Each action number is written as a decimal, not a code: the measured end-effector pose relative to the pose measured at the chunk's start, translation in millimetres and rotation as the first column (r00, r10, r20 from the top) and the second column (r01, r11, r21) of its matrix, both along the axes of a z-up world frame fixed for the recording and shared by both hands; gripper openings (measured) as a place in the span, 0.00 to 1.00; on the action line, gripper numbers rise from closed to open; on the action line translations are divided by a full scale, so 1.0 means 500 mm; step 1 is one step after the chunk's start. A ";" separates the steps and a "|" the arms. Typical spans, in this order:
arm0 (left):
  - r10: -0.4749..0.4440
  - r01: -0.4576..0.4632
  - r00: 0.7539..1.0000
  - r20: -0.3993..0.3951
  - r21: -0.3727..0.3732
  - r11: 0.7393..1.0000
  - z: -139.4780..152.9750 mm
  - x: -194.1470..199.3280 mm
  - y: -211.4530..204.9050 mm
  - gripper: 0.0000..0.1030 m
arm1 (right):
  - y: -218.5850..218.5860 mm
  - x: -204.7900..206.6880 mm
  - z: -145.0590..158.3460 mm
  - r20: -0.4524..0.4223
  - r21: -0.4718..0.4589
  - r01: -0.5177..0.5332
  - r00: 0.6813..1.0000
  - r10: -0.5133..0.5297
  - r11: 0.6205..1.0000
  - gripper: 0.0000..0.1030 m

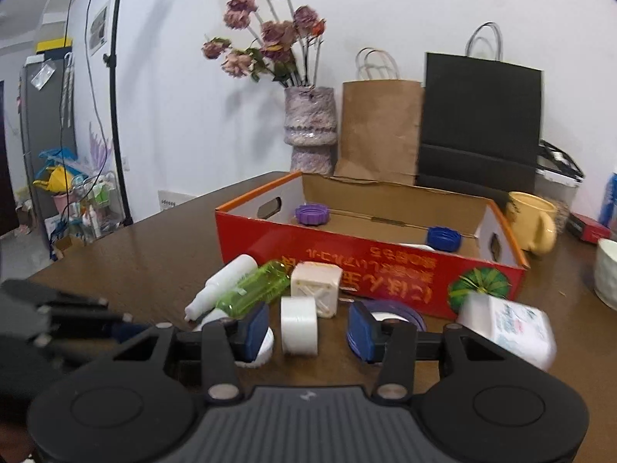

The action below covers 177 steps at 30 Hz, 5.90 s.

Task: Organize rigid objects
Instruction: 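Grasp the white bottle cap with the left tool while the right tool grasps the tape roll, then carry the cap and tape roll into the box and open both tools, then withdraw both tools from the box toward the remaining table items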

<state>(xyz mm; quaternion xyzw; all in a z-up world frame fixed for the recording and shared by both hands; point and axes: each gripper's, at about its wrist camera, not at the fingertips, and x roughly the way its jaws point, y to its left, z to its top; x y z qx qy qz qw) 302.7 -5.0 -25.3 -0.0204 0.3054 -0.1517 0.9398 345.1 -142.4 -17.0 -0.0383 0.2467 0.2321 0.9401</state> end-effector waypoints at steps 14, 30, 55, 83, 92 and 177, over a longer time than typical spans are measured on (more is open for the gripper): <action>0.100 -0.102 0.995 0.019 0.148 0.984 -0.031 0.063 -0.076 0.47 | -0.093 0.042 -0.031 -0.147 0.201 0.052 0.989 -0.023 0.978 0.21; 0.122 -0.127 0.992 0.044 0.150 0.980 -0.029 0.010 -0.104 0.40 | -0.283 -0.008 -0.091 -0.350 0.417 0.270 0.929 -0.121 0.868 0.23; 0.140 -0.161 0.980 0.144 0.144 0.976 0.020 -0.156 -0.075 0.40 | -0.121 -0.140 -0.035 -0.068 -0.003 0.098 0.993 -0.098 0.995 0.41; -0.017 0.029 0.982 0.186 -0.062 0.998 0.189 0.040 -0.057 0.40 | -0.216 -0.056 0.168 0.123 0.125 0.116 0.984 -0.131 0.985 0.41; 0.018 -0.019 1.000 -0.024 -0.033 0.999 0.106 0.351 -0.123 0.40 | -0.208 0.252 0.094 -0.008 0.064 0.226 0.974 -0.226 0.972 0.41; 0.176 -0.235 0.868 0.464 0.073 0.969 0.108 -0.556 -0.091 1.00 | -0.200 -0.637 0.063 0.218 0.135 0.230 0.942 -0.255 0.964 0.94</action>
